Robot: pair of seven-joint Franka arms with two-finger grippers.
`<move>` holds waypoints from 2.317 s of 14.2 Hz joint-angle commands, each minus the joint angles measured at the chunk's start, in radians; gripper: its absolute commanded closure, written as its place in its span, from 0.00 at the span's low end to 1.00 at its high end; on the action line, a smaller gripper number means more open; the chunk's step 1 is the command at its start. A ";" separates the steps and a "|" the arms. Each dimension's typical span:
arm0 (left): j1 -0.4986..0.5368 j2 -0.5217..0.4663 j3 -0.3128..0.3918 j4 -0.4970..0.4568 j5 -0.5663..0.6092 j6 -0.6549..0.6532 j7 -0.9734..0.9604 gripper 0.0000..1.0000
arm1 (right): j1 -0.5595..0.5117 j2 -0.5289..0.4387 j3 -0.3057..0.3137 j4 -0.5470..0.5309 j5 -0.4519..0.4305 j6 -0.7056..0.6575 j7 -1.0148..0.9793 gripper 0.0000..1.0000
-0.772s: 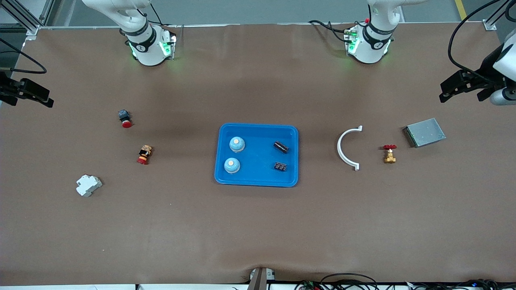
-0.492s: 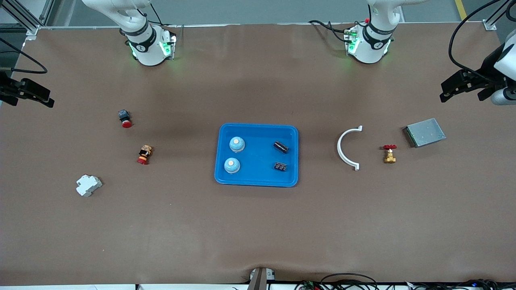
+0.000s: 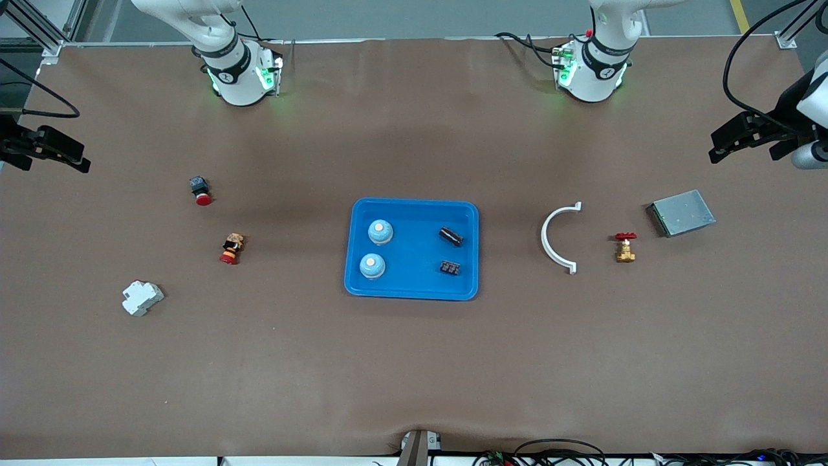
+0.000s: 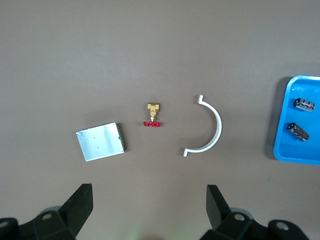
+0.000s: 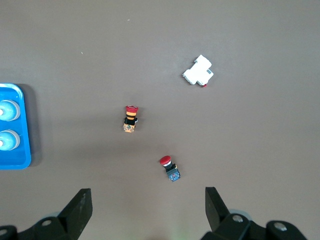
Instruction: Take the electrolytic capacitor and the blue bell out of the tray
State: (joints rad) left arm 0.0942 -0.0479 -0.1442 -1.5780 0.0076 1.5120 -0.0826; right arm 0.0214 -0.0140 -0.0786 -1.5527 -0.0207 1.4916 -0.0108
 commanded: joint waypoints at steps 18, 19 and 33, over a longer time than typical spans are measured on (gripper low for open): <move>-0.125 0.212 -0.037 0.019 0.003 -0.016 -0.205 0.00 | 0.307 0.121 -0.003 0.020 0.165 0.065 0.411 0.00; -0.157 0.223 -0.035 0.021 0.003 -0.009 -0.239 0.00 | 0.322 0.140 -0.003 0.020 0.165 0.073 0.411 0.00; -0.372 0.460 -0.057 0.010 -0.051 0.269 -0.893 0.00 | 0.497 0.417 -0.004 0.014 0.216 0.398 0.669 0.00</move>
State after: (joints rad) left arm -0.2402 0.3826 -0.2042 -1.5799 -0.0288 1.7400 -0.8900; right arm 0.5054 0.3681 -0.0725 -1.5563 0.1786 1.8719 0.6128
